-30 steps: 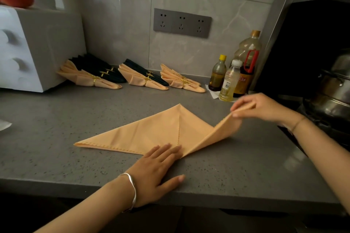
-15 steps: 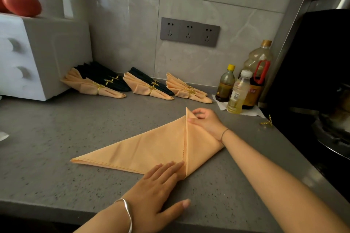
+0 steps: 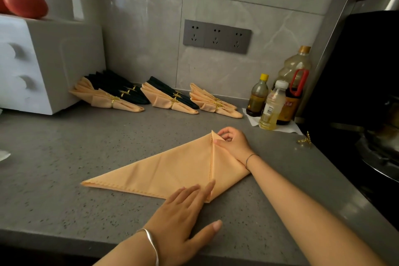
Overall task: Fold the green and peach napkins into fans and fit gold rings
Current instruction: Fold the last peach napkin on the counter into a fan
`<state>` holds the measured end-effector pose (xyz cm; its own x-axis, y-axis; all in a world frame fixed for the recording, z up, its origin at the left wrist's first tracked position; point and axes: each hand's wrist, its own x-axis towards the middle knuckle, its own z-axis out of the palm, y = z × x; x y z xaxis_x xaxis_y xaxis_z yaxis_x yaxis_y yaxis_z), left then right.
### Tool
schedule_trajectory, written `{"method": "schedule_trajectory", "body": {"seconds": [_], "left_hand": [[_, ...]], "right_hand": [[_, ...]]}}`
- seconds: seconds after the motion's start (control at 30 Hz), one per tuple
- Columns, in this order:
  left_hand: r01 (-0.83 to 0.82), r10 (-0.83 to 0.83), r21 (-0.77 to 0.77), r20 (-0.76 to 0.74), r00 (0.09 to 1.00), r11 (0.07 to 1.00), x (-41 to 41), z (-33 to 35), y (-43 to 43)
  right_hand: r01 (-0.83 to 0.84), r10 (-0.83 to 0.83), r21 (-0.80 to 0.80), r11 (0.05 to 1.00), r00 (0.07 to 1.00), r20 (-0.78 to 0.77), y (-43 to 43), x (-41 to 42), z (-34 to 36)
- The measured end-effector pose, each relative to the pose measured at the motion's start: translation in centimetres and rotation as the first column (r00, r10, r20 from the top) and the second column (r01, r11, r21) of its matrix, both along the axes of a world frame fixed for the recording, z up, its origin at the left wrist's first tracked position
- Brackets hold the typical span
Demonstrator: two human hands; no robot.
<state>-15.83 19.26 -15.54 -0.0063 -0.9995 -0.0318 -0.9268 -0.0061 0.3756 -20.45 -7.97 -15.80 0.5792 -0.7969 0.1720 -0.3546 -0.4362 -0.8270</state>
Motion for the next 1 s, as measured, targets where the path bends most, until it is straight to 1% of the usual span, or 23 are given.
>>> {"method": "schedule_trajectory", "body": {"seconds": [0.1, 0.23, 0.3, 0.37, 0.43, 0.5, 0.53, 0.6, 0.63, 0.83, 0.9, 1.0], "left_hand": [[0.013, -0.012, -0.017, 0.069, 0.998, 1.0, 0.0, -0.4, -0.1], [0.004, 0.0, -0.037, 0.111, 0.994, 0.999, 0.0, -0.8, -0.1], [0.001, 0.006, -0.05, 0.132, 0.991, 0.999, -0.1, -0.9, 0.0], [0.005, 0.004, -0.059, 0.142, 0.99, 0.998, -0.1, -0.9, 0.1], [0.01, -0.001, -0.061, 0.14, 0.99, 0.998, -0.2, -0.9, 0.2], [0.014, -0.008, -0.049, 0.122, 0.992, 0.999, -0.2, -0.7, 0.3], [0.017, -0.012, -0.041, 0.117, 0.993, 0.999, -0.2, -0.6, 0.3], [0.018, -0.014, -0.033, 0.116, 0.993, 0.999, -0.2, -0.5, 0.3], [0.016, -0.013, -0.029, 0.114, 0.993, 0.999, -0.2, -0.5, 0.3], [0.024, -0.019, -0.034, 0.124, 0.992, 0.999, -0.4, -0.3, 0.5], [0.023, -0.019, -0.031, 0.127, 0.992, 0.999, -0.4, -0.2, 0.5], [0.024, -0.021, -0.022, 0.129, 0.991, 0.999, -0.5, -0.1, 0.5]], "right_hand": [[0.012, -0.013, -0.031, 0.999, 1.0, -0.022, 0.1, 0.1, 0.0], [-0.011, 0.009, -0.026, 1.0, 0.997, -0.073, 0.1, -0.1, 0.9], [-0.006, -0.003, -0.095, 0.995, 0.996, -0.091, 0.5, -0.8, 2.2], [-0.013, 0.0, -0.172, 0.985, 0.997, -0.074, 1.7, -2.3, 3.4], [-0.099, 0.083, -0.196, 0.976, 0.993, -0.089, 3.9, -4.5, 4.0], [-0.255, 0.218, -0.185, 0.949, 0.955, -0.2, 6.6, -7.2, 3.6], [-0.336, 0.276, -0.191, 0.922, 0.919, -0.281, 8.0, -8.4, 3.1], [-0.466, 0.334, -0.236, 0.853, 0.834, -0.44, 10.4, -10.3, 2.1], [-0.507, 0.344, -0.246, 0.826, 0.8, -0.492, 11.3, -11.0, 1.7], [-0.62, 0.362, -0.198, 0.759, 0.655, -0.663, 12.7, -12.6, 0.7], [-0.621, 0.353, -0.182, 0.762, 0.634, -0.688, 12.0, -12.7, 0.7], [-0.569, 0.309, -0.162, 0.806, 0.639, -0.705, 10.2, -13.1, 0.6]]}}
